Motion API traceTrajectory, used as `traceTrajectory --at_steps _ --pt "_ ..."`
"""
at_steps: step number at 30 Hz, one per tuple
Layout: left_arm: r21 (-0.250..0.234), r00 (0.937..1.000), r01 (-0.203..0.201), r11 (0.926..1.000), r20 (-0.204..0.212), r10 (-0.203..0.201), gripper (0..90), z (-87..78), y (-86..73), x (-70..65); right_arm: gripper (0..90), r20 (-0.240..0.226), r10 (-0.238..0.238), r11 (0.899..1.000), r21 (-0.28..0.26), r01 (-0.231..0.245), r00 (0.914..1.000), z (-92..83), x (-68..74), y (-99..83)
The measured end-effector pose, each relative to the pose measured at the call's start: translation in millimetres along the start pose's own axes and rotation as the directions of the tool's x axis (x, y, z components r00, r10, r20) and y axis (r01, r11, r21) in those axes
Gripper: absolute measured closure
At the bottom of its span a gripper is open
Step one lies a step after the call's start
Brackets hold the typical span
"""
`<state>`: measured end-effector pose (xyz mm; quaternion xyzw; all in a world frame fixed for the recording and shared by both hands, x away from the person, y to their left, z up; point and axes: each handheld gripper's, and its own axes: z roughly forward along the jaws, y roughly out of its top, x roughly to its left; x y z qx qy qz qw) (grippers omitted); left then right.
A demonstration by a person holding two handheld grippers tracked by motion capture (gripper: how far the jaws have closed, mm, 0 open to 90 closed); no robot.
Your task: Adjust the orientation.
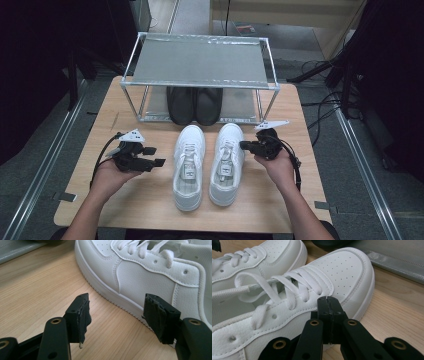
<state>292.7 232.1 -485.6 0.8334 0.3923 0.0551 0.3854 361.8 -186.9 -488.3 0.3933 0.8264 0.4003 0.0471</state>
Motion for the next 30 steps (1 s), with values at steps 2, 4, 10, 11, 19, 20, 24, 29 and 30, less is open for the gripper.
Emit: traceTrajectory --at_steps 2,4,10,11,19,20,24,29,30 --pt "0.001 1.0 0.004 1.0 0.001 -0.004 38.1 -0.9 -1.3 0.0 90.0 -0.007 -0.001 1.0 0.0 0.001 1.0 1.7 0.9 1.2" --pt "0.002 1.0 0.008 1.0 0.0 -0.008 38.1 -1.8 -2.6 -0.1 90.0 -0.01 -0.003 1.0 0.002 0.003 0.9999 3.3 2.0 2.4" --pt "0.002 0.9999 0.007 1.0 -0.008 -0.007 38.1 -3.2 -5.8 -1.7 90.0 -0.026 -0.018 1.0 0.009 0.018 0.9995 8.0 4.6 6.0" --pt "0.001 0.9999 0.007 1.0 -0.01 -0.007 38.1 -3.4 -6.3 -1.8 90.0 -0.027 -0.018 1.0 0.01 0.018 0.9995 8.6 5.1 6.5" --pt "-0.007 0.9999 0.013 0.9999 0.0 -0.013 38.6 -0.4 -8.7 -4.8 90.0 -0.047 -0.031 0.999 0.016 0.032 0.9984 14.5 8.2 10.7" --pt "0.0 1.0 0.007 1.0 0.004 -0.007 39.0 2.1 -8.3 -6.1 90.0 -0.048 -0.034 0.999 0.017 0.034 0.9983 15.2 8.7 11.2" --pt "0.031 0.9998 -0.014 0.9994 0.017 0.013 46.5 13.8 -6.6 -14.6 90.0 -0.055 -0.043 0.999 0.017 0.044 0.9975 18.0 10.9 12.6" --pt "0.043 0.9996 -0.022 0.9988 0.018 0.021 66.7 22.5 -2.5 -24.2 90.0 -0.057 -0.046 0.999 0.019 0.047 0.9973 18.3 10.3 13.3" --pt "0.045 0.9995 -0.012 0.9989 0.03 0.011 70.9 24.6 -1.4 -25.9 90.0 -0.057 -0.046 0.999 0.02 0.047 0.9973 18.3 10.5 13.3"
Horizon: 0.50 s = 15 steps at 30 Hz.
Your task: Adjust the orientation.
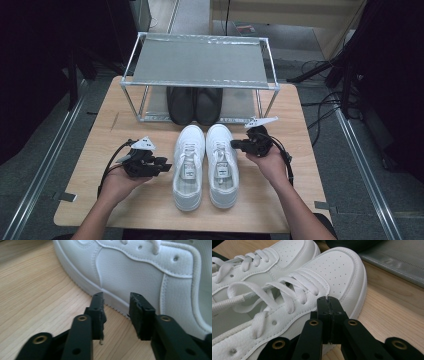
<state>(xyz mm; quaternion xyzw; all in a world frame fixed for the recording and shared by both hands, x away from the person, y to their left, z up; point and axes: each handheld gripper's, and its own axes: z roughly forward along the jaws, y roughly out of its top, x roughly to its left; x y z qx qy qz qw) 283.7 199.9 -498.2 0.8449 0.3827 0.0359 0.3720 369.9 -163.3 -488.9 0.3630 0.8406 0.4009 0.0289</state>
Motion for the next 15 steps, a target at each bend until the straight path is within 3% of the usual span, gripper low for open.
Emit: traceTrajectory --at_steps 2,5,9,12,15 --pt "0.011 0.9995 0.007 0.9999 0.031 -0.008 77.6 5.8 1.9 -3.7 89.2 0.004 0.0 1.0 0.001 0.0 1.0 0.0 0.2 0.1" --pt "0.011 0.9996 0.011 0.9999 0.024 -0.012 86.0 10.2 3.5 -8.1 88.9 0.004 0.001 1.0 -0.002 -0.001 1.0 0.0 -0.3 0.0" --pt "0.005 0.9982 0.026 0.9996 0.053 -0.027 86.7 12.7 2.4 -9.9 88.8 0.001 0.002 1.0 0.0 -0.002 1.0 0.3 -0.6 0.1" --pt "0.006 0.9975 0.007 1.0 0.071 -0.007 85.4 16.7 3.0 -16.4 87.9 0.002 0.004 1.0 0.001 -0.004 1.0 0.5 -0.6 0.3" --pt "0.007 0.9981 0.001 1.0 0.061 -0.002 86.1 18.0 3.3 -19.6 85.6 0.012 0.005 1.0 -0.003 -0.005 0.9999 0.7 -0.9 0.4"
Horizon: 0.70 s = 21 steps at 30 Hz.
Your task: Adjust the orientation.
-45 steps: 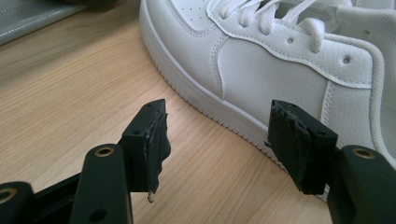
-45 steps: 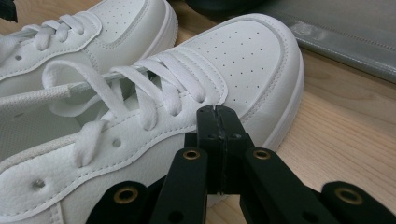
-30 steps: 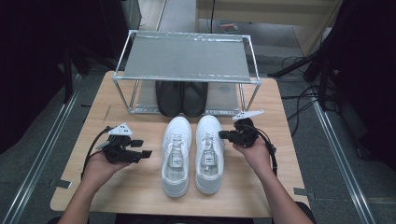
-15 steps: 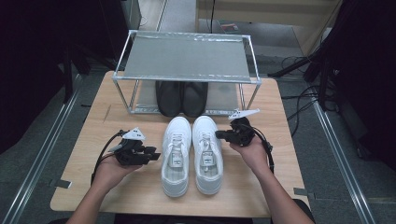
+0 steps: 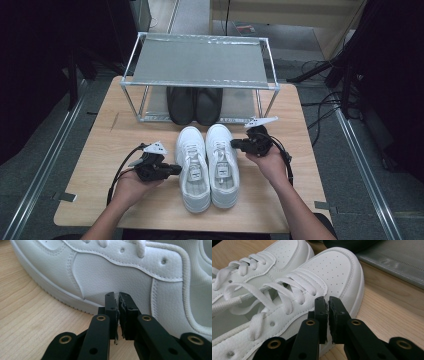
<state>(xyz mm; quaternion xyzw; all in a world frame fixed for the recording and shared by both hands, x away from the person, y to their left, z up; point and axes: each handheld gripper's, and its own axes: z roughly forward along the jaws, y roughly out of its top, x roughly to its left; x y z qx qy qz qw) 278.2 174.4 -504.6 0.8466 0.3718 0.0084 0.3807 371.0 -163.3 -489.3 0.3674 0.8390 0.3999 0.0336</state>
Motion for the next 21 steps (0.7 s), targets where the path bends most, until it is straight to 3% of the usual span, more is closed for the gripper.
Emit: traceTrajectory --at_steps 3,7,13,21 --pt "-0.01 0.9998 0.02 0.9997 0.01 -0.02 86.4 0.7 -0.8 0.3 83.1 0.004 0.004 1.0 -0.001 -0.004 1.0 -0.1 -0.5 -0.1" --pt "-0.009 0.9998 0.015 0.9998 0.012 -0.015 87.4 2.1 -1.1 -3.1 79.7 0.017 -0.001 1.0 -0.009 0.001 0.9999 -0.1 -1.2 0.1" --pt "-0.018 0.9988 0.015 0.9997 0.047 -0.014 87.4 7.0 -2.6 -9.0 71.5 0.089 -0.012 1.0 -0.021 0.013 0.996 0.2 0.1 2.8" --pt "-0.034 0.9962 -0.023 0.9991 0.083 0.026 85.3 18.1 0.3 -21.4 67.0 0.084 0.021 0.996 -0.086 -0.014 0.9963 -8.4 -1.5 5.6"
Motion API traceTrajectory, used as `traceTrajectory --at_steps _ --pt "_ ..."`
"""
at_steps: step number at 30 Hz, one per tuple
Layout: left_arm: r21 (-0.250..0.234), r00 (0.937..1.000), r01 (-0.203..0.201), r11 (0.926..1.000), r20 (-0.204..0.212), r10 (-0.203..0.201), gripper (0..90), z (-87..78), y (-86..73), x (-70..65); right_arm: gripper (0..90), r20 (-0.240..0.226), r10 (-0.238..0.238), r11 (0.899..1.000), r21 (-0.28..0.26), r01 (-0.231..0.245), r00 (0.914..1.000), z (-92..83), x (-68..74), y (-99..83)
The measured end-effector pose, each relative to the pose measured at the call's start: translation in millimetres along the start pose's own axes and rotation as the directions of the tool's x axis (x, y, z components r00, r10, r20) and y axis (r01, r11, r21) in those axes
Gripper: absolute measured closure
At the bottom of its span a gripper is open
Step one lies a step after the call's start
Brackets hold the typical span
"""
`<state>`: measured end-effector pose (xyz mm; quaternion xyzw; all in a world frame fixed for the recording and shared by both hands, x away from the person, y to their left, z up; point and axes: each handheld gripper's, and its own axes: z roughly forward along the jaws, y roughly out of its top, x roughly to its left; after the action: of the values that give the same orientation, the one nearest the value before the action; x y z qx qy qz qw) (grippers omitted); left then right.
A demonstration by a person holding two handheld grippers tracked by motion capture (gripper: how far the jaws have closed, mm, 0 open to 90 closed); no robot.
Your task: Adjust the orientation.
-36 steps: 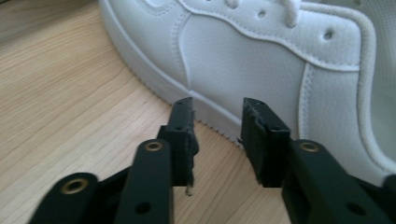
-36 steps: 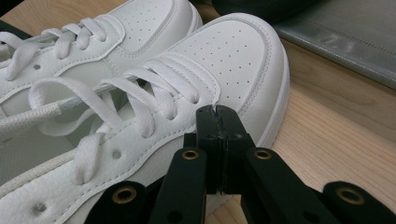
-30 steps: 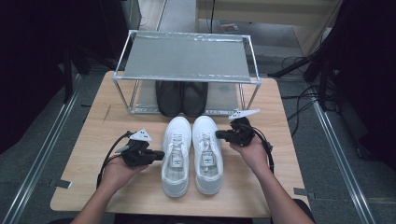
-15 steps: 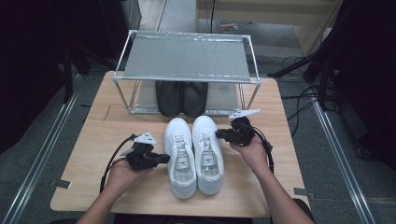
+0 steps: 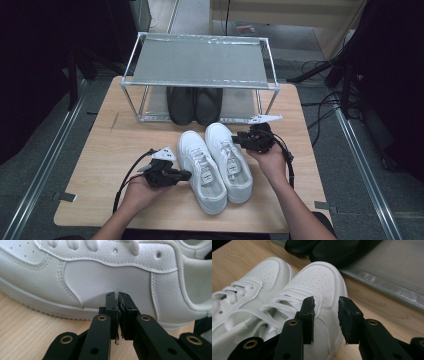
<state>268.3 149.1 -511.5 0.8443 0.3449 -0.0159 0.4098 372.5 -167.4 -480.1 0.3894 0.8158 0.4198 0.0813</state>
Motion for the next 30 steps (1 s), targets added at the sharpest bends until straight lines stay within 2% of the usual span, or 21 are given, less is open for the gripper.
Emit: traceTrajectory --at_steps 2,5,9,13,16,22,28,30 --pt "0.001 1.0 0.005 1.0 0.008 -0.005 83.0 -1.9 0.5 2.6 65.7 -0.014 0.008 1.0 -0.004 -0.009 0.9999 -1.2 -0.1 0.0" --pt "-0.031 0.9992 0.03 0.9991 0.029 -0.029 79.0 -9.6 2.8 7.6 64.0 -0.033 0.019 1.0 -0.017 -0.02 0.9993 -3.9 0.3 0.4" --pt "-0.047 0.9994 0.031 0.9984 0.014 -0.031 75.1 -21.6 6.5 12.0 62.0 -0.055 0.046 0.998 -0.034 -0.048 0.9974 -8.9 1.9 0.4" --pt "-0.063 0.9998 0.022 0.9978 -0.004 -0.022 66.0 -32.2 7.6 16.8 57.4 -0.049 0.029 0.998 -0.049 -0.032 0.9984 -15.5 6.0 -0.9" --pt "-0.059 0.9991 0.026 0.998 -0.032 -0.028 54.3 -38.2 8.1 22.0 57.2 -0.055 0.024 0.998 -0.059 -0.027 0.9982 -20.9 10.8 -1.9" --pt "-0.068 0.9982 0.035 0.997 -0.047 -0.039 49.2 -49.9 10.0 34.9 55.3 -0.075 -0.005 0.997 -0.084 -0.001 0.9972 -28.2 23.6 -7.5" --pt "-0.052 0.9975 0.002 0.9987 -0.07 -0.006 44.6 -55.1 11.9 44.6 52.6 -0.07 -0.055 0.994 -0.098 0.048 0.996 -34.0 37.3 -14.5" --pt "-0.063 0.9971 -0.004 0.998 -0.077 -0.001 42.7 -55.9 12.9 47.3 52.3 -0.068 -0.066 0.993 -0.104 0.059 0.9955 -35.4 42.3 -16.7"
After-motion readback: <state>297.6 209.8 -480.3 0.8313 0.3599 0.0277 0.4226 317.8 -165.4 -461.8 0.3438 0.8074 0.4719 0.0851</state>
